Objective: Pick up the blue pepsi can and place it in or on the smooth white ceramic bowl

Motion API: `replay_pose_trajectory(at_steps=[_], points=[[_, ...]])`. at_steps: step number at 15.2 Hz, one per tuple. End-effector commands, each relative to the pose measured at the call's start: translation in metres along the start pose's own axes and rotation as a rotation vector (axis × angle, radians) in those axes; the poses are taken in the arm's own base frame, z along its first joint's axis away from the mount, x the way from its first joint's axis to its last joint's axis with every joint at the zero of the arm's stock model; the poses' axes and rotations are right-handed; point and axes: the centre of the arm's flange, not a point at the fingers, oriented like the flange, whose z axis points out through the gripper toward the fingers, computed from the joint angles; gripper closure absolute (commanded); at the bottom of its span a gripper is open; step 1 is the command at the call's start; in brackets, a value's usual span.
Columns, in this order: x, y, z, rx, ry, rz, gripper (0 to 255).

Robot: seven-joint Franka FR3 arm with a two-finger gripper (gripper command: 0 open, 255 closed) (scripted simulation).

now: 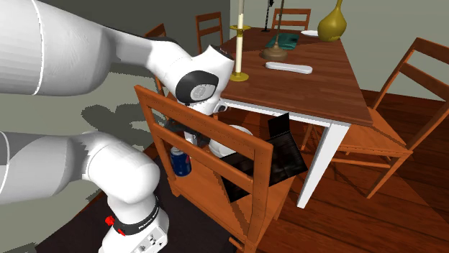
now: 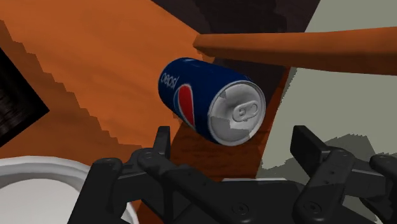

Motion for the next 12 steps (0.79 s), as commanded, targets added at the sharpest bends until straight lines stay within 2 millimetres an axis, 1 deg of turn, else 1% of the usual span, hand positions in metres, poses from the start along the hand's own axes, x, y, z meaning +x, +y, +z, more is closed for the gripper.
replay_pose_trajectory(at_steps=[1, 2, 9, 10, 11, 12], points=[[-0.006, -0.003, 0.035, 0.029, -0.04, 0.003, 0], [-0.006, -0.003, 0.038, 0.029, -0.04, 0.003, 0], [-0.006, -0.003, 0.038, 0.029, -0.04, 0.003, 0], [-0.006, -0.002, 0.041, 0.029, -0.04, 0.002, 255], [0.001, -0.007, 0.042, 0.028, -0.041, 0.005, 255], [-0.002, -0.013, 0.039, 0.027, -0.041, 0.005, 255]])
